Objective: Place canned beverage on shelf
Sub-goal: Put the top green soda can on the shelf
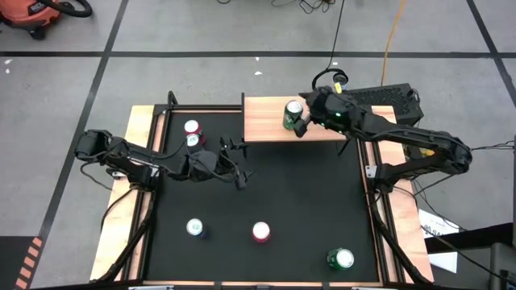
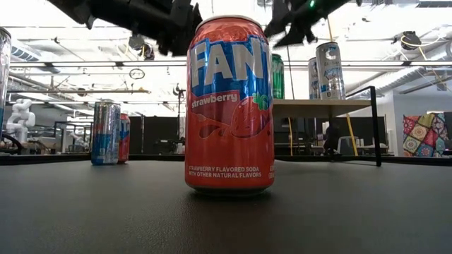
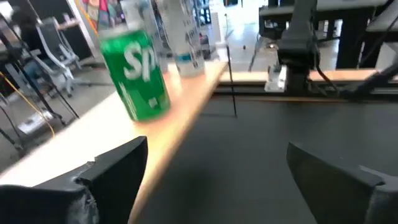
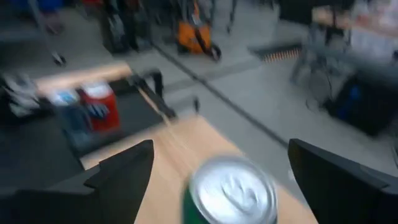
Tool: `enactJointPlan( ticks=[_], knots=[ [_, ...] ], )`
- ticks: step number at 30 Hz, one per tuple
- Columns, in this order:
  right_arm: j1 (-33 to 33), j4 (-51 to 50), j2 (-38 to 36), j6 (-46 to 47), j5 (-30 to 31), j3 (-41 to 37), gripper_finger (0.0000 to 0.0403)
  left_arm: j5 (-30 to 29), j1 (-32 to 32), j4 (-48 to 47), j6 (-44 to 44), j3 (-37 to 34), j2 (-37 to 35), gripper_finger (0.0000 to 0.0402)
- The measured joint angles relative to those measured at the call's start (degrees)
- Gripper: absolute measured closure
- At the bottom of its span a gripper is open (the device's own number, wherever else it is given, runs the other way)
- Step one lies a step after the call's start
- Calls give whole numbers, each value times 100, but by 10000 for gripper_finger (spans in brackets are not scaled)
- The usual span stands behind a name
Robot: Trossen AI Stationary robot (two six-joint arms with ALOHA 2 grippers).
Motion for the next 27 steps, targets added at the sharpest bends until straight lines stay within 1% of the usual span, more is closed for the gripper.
enactJointPlan(
  ticks=[2, 4, 8, 10, 12, 14, 16, 19, 20, 22, 25, 27],
  knots=[
    [137, 15, -242, -30, -4, 43, 49, 116, 87, -48, 235, 148, -79, 45],
    [308, 12, -502, -15, -7, 65, 49, 393, 233, -24, 411, 375, -75, 73],
    [860, -360, -888, 118, 31, 68, 50, 1051, 680, -384, 535, 958, -9, 142],
    [1115, -648, -988, 273, 61, 68, 59, 1428, 931, -542, 511, 1289, 49, 181],
    [1389, -964, -1038, 402, 438, 50, 77, 1745, 1169, -680, 485, 1597, 150, 223],
    [1727, -1009, -1055, 622, 937, -78, 104, 1953, 1352, -834, 483, 1874, 249, 267],
    [2060, -892, -1055, 703, 1413, -330, 139, 2071, 1517, -776, 370, 2129, 390, 311],
    [2437, -487, -1035, 782, 1987, -807, 205, 2283, 1690, -654, 340, 2383, 711, 377],
    [2525, -358, -1049, 790, 2146, -950, 229, 2317, 1735, -594, 335, 2448, 844, 389],
    [2656, -128, -1078, 864, 2397, -1201, 278, 2333, 1816, -615, 338, 2616, 1077, 393],
    [2785, -116, -1068, 1357, 2837, -1551, 349, 2356, 1956, -616, 336, 2924, 1358, 394],
    [2848, -130, -1053, 1584, 3073, -1752, 386, 2412, 2030, -594, 331, 3111, 1570, 399]
  ],
)
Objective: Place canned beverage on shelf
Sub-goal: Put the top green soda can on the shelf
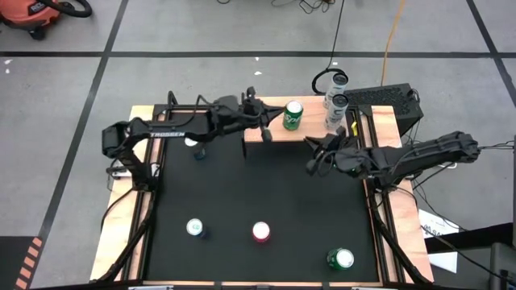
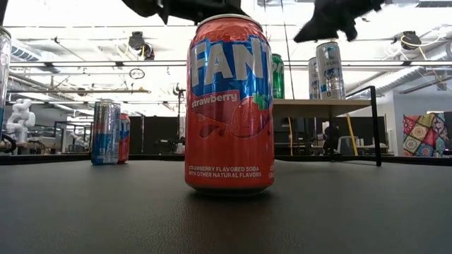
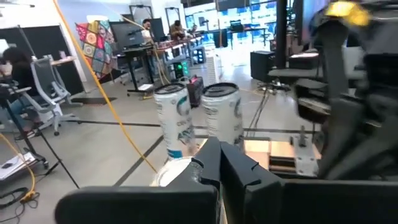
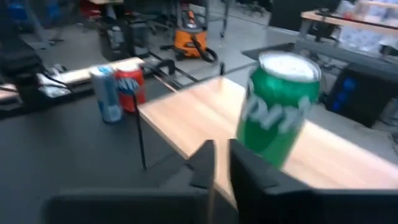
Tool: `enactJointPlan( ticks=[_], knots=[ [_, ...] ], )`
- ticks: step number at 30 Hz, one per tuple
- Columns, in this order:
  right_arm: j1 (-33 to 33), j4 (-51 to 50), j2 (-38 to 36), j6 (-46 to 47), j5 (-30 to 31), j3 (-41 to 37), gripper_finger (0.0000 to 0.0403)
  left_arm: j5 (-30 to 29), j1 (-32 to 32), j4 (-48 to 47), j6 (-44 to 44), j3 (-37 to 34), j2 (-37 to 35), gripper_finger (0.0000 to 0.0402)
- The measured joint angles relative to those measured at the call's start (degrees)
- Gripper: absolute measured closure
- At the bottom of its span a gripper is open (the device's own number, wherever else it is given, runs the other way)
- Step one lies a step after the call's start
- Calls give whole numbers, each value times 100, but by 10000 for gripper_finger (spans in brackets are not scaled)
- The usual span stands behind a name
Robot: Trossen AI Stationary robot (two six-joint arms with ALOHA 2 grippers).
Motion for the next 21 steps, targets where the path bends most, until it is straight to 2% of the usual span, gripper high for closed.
enactJointPlan(
  ticks=[4, 10, 12, 14, 18, 21],
  knots=[
    [22, 8, -28, 87, 198, -56, 390, 113, 117, -59, -146, 312, 319, 401],
    [109, -7, -236, 176, -668, -56, 401, 321, 303, -283, -300, 851, 719, 401],
    [154, -50, -322, 178, -704, -56, 400, 352, 331, -515, -299, 1098, 869, 401],
    [195, -140, -386, 179, -582, -56, 401, 400, 357, -758, -299, 1346, 989, 401],
    [244, -567, -511, 395, 42, -56, 402, 418, 414, -1410, -295, 1779, 1212, 402],
    [246, -860, -602, 535, 111, -56, 402, 427, 426, -1768, -288, 1928, 1273, 402]
  ],
)
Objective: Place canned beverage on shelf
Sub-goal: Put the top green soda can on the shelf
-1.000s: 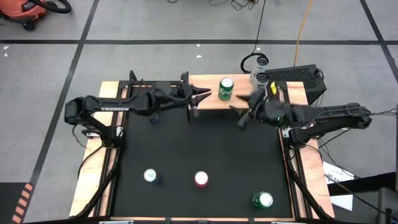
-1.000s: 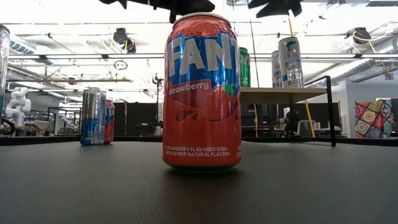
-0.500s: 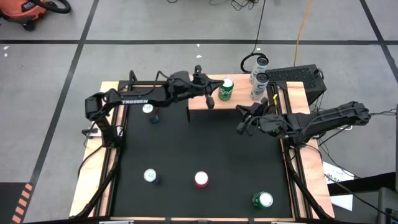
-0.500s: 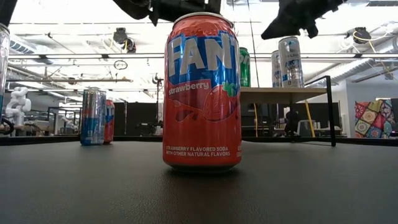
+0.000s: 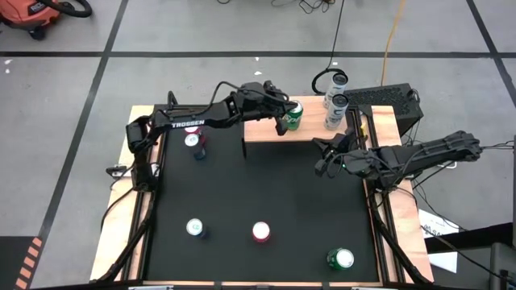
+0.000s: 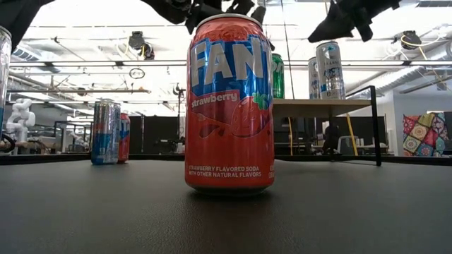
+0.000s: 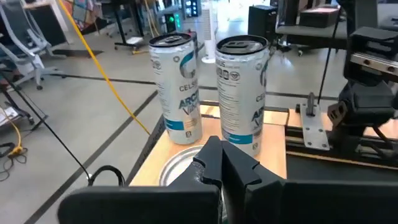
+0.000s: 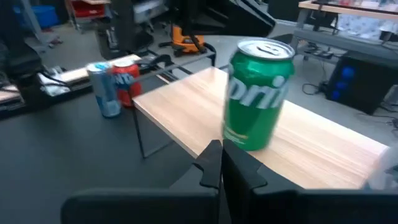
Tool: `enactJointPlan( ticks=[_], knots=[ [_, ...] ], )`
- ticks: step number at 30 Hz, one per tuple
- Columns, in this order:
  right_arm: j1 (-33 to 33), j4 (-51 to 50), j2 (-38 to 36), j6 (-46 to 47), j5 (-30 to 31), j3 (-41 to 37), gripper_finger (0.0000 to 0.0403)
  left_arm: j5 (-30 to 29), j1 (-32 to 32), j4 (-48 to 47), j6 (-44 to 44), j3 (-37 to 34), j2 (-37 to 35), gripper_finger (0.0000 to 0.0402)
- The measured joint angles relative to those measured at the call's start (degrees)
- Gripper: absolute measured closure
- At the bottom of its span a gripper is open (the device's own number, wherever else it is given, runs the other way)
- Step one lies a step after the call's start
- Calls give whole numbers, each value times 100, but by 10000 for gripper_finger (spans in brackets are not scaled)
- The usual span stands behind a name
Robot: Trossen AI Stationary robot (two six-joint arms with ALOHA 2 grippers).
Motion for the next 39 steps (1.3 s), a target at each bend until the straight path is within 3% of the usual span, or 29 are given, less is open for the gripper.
enactJointPlan(
  ticks=[12, 23, 31, 35, 39],
  knots=[
    [0, -96, -59, 3, 4, 0, 403, 10, 138, -611, 0, 49, -9, 401],
    [0, 67, -59, -19, 17, 0, 403, 231, 306, -414, 28, 65, 173, 401],
    [-13, 667, -31, -655, -1, 1, 403, 237, 306, -260, 63, 44, 137, 402],
    [-142, 655, -26, -1110, -49, 387, 403, 238, 299, -491, 240, 20, -88, 401],
    [-533, -89, 77, -1341, -453, 1211, 403, 240, 280, -722, 336, 24, -493, 401]
  ],
)
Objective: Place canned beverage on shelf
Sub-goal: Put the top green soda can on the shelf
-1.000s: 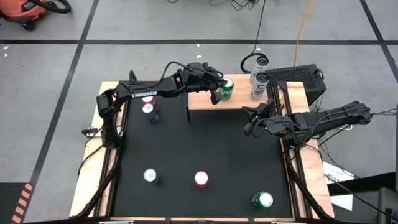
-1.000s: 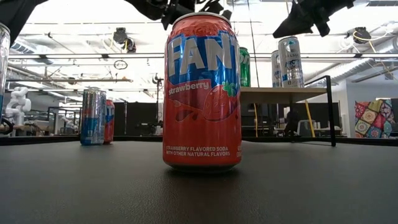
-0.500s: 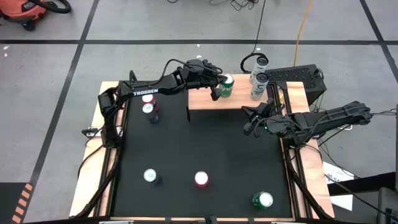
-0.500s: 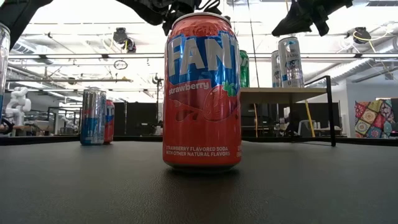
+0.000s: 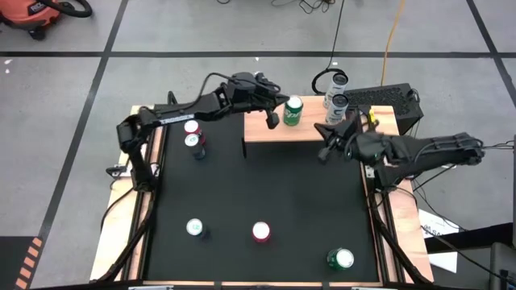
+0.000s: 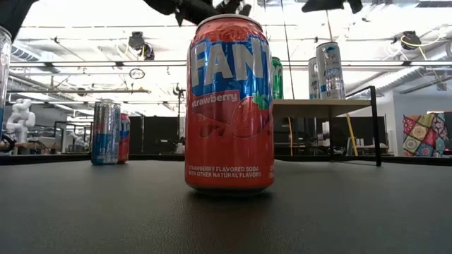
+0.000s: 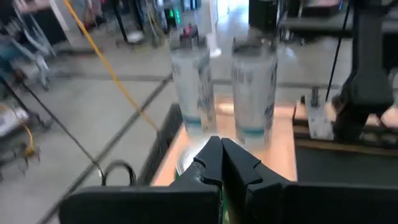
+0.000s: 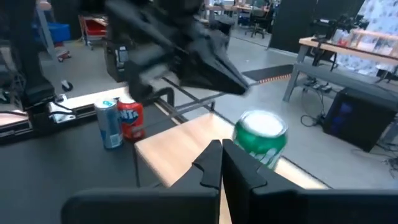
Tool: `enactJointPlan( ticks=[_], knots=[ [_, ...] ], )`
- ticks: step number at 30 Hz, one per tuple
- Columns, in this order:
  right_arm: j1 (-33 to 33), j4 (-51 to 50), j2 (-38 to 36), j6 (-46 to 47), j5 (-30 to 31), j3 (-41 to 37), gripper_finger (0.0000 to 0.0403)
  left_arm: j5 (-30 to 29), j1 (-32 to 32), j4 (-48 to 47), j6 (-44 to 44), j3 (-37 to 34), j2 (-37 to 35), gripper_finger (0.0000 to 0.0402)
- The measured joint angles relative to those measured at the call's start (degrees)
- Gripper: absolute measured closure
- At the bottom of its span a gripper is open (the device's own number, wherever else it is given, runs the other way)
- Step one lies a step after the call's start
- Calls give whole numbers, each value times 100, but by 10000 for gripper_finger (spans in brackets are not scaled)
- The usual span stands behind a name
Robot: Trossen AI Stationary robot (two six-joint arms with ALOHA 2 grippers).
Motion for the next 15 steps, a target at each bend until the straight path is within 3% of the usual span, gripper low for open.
enactJointPlan(
  ticks=[7, 15],
  knots=[
    [-1064, -1634, 748, -164, -1569, 1829, 403, -35, -194, -516, -31, -321, -852, 401],
    [-2135, -3336, 2182, -601, -3069, 3851, 403, -977, -866, -20, -342, -2469, -2109, 401]
  ],
)
